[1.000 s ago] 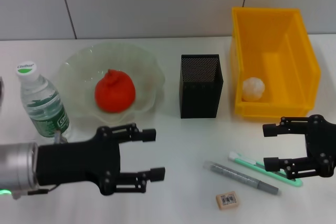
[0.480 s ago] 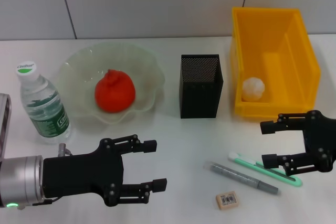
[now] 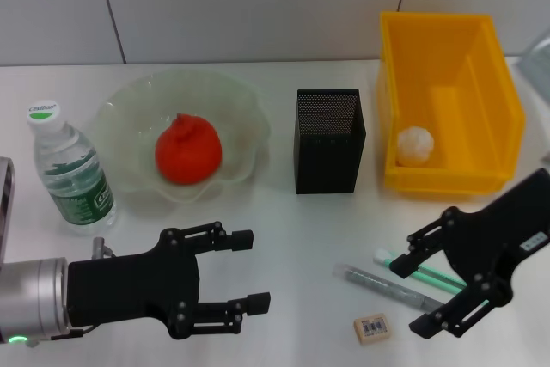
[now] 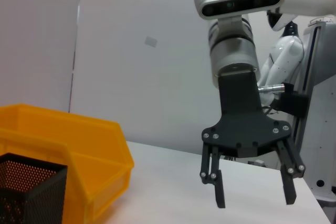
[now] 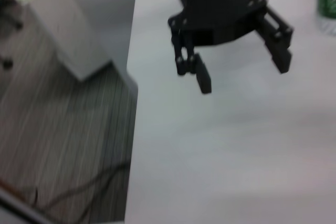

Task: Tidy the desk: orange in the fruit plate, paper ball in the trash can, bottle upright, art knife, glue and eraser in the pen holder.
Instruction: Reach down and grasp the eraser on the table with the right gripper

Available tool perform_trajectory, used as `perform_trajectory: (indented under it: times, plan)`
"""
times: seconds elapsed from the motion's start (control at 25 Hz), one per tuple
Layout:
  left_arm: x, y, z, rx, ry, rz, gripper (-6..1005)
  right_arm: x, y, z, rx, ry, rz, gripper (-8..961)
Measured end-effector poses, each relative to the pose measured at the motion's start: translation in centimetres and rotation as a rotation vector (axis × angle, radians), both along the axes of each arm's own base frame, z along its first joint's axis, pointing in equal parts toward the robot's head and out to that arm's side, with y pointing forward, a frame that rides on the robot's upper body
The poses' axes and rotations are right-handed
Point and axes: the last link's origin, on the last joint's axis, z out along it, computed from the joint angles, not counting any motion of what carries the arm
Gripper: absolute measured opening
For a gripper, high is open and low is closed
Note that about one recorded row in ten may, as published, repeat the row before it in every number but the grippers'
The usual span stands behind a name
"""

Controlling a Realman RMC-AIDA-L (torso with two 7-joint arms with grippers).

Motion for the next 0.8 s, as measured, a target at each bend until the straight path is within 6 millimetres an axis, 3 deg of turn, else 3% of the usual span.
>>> perform_trajectory:
  times: [0.32, 0.8]
  plan:
    - [-0.1, -0.8, -0.8, -0.052, 0.048, -0.047, 790, -3.4, 0.9, -3.4, -0.074, -0.189, 0.154, 783]
    - [-1.1, -0.9, -1.3, -0.061, 0.133, -0.067, 788, -5.3, 0.8, -6.8, -0.063, -0.388, 0.304, 784]
